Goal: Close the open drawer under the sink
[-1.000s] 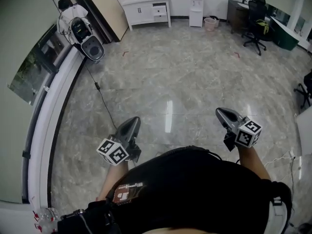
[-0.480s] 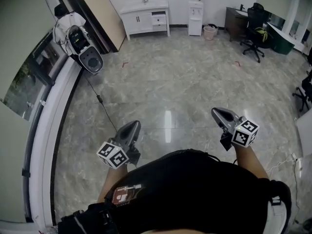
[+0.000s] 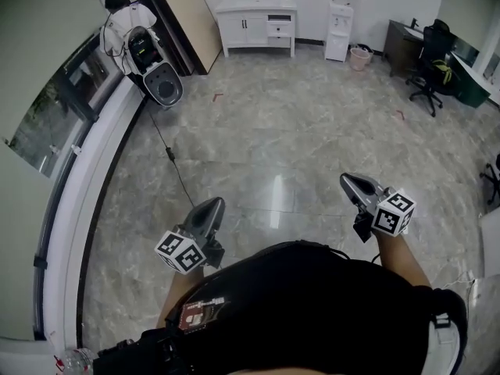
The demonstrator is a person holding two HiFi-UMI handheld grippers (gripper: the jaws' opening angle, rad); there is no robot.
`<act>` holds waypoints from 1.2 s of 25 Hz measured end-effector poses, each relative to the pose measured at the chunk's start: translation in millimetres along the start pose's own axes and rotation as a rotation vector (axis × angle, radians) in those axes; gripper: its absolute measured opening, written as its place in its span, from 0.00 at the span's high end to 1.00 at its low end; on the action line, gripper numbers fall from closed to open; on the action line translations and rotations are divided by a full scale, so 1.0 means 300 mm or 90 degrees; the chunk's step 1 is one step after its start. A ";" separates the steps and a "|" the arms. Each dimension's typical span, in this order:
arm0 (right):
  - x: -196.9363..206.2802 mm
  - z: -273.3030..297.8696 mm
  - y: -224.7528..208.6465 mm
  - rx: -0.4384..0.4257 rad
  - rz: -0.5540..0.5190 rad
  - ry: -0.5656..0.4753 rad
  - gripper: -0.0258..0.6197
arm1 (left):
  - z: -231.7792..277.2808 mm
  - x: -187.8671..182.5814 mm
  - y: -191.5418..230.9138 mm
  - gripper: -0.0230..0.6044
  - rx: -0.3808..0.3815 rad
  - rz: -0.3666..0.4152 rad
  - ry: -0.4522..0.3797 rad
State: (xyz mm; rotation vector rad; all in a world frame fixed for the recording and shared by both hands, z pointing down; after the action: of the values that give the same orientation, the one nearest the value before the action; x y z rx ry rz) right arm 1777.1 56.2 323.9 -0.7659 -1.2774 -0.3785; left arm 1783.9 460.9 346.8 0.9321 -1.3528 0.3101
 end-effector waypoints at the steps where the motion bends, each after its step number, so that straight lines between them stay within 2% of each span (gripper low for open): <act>1: -0.010 0.035 -0.018 -0.010 0.000 0.003 0.97 | 0.010 -0.010 0.011 0.98 -0.010 0.002 0.002; 8: -0.038 0.271 -0.227 -0.079 0.002 0.026 0.97 | 0.122 -0.034 0.116 0.98 -0.070 0.025 -0.014; 14: -0.199 0.481 -0.429 -0.140 -0.017 0.034 0.97 | 0.285 -0.117 0.192 0.98 -0.127 0.033 -0.036; 18: -0.270 0.562 -0.590 -0.167 -0.025 0.029 0.97 | 0.462 -0.137 0.232 0.98 -0.135 0.035 -0.061; 22: -0.315 0.599 -0.746 -0.164 -0.016 0.027 0.97 | 0.639 -0.138 0.273 0.98 -0.120 0.028 -0.053; 25: -0.350 0.601 -0.865 -0.141 -0.003 0.017 0.97 | 0.762 -0.157 0.292 0.98 -0.113 0.029 -0.037; 30: -0.321 0.565 -1.002 -0.107 0.010 0.011 0.97 | 0.931 -0.129 0.345 0.98 -0.087 0.026 -0.010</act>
State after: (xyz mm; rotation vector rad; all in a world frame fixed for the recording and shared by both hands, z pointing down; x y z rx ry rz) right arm 1435.8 -51.7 338.4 -0.9130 -1.2333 -0.4833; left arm 1511.0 336.1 334.1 0.7952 -1.3906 0.2384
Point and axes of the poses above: the fingertips, and each gripper's own axes: z forward along the fingers, y to its left, x out of its underside, the point moved 7 cm from there along -z, backward along the fingers, and after that the axes turned 1 degree about y, right-handed, at the moved point
